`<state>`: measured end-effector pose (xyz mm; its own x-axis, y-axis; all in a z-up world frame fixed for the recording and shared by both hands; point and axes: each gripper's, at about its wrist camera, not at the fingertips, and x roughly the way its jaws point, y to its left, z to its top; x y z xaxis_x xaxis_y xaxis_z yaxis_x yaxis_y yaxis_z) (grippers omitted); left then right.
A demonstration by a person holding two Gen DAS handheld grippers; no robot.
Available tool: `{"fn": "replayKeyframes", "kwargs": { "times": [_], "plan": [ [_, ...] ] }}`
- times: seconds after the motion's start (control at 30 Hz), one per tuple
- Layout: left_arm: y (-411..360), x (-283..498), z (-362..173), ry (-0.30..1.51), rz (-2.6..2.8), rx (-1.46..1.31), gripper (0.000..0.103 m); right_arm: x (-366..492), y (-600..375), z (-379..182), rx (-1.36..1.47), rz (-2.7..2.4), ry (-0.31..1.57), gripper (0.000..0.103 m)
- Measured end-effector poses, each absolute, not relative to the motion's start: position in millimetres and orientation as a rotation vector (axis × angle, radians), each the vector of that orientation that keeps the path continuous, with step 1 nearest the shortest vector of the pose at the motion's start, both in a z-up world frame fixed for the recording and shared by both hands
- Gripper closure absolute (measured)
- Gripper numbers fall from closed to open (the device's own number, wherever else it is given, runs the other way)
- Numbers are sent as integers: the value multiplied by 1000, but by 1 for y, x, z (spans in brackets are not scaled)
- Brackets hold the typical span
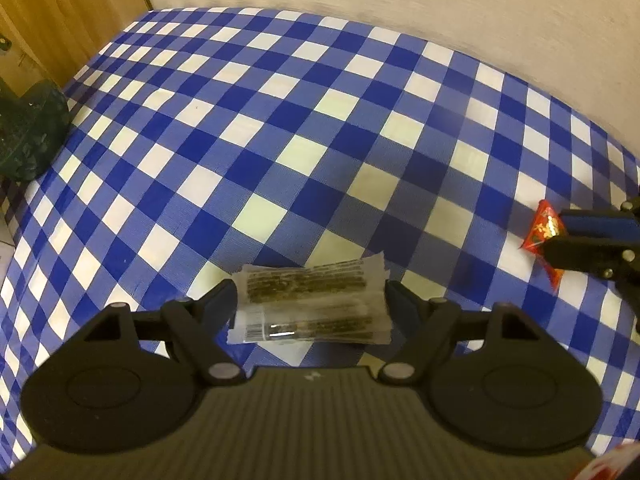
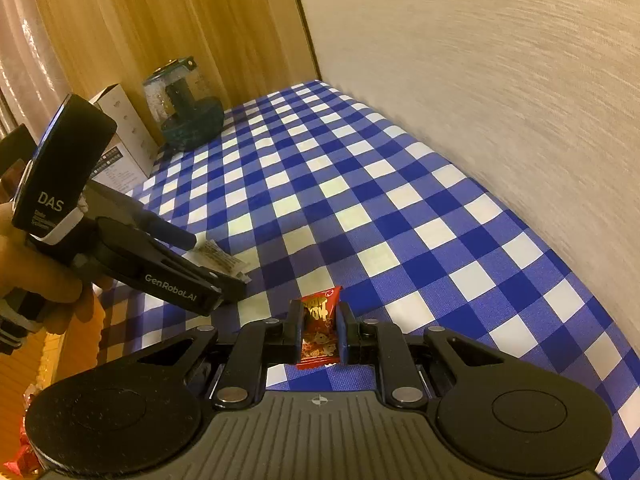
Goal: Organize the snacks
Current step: 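Grasp the clear jerky packet with the left tool while the right grasps the red-orange candy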
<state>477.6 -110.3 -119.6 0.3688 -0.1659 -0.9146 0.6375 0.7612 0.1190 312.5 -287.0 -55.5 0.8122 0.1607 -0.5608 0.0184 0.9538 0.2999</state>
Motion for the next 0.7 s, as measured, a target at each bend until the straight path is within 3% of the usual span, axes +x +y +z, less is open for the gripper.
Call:
{"fn": "replayKeyframes", "kwargs": {
  "times": [0.7],
  "plan": [
    [-104,453,-92,1070,-537,383,31,306,-287,-53,311,72,621,86]
  ]
}}
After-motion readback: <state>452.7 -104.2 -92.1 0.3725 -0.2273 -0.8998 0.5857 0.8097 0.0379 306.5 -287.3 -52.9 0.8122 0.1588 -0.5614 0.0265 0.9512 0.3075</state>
